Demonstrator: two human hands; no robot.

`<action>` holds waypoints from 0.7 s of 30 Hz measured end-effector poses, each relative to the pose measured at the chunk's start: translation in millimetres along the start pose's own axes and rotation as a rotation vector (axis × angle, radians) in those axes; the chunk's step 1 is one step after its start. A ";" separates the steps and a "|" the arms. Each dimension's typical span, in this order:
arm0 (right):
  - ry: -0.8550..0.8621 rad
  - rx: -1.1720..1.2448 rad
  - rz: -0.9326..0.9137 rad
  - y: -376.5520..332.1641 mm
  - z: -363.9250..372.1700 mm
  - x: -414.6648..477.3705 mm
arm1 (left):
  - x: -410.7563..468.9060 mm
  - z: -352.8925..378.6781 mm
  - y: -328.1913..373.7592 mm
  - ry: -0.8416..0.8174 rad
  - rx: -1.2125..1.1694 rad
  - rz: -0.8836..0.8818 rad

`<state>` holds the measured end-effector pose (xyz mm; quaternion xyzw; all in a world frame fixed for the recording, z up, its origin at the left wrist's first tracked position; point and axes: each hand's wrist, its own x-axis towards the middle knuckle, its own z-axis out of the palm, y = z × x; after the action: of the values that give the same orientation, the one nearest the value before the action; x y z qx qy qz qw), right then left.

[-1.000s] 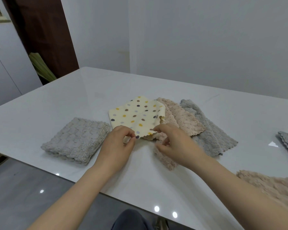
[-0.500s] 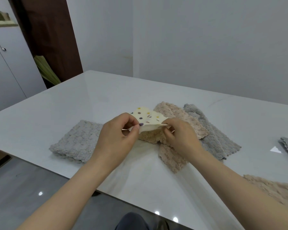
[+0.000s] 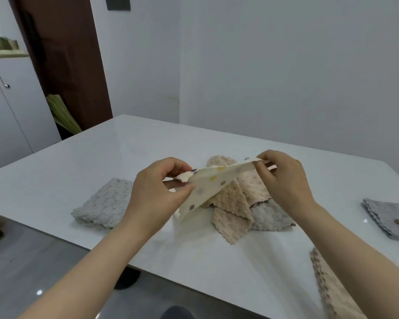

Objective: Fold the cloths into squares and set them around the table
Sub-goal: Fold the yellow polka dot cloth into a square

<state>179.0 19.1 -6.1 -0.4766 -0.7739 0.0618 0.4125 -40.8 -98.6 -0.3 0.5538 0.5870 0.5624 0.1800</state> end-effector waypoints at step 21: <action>0.094 0.328 0.079 -63.6 -119.9 -5.7 | 20.8 -9.7 59.4 0.262 -0.219 0.130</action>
<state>220.1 -55.2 99.9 -0.4353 -0.7139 0.1812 0.5177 -29.0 -100.0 62.2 0.4900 0.5037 0.7006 0.1244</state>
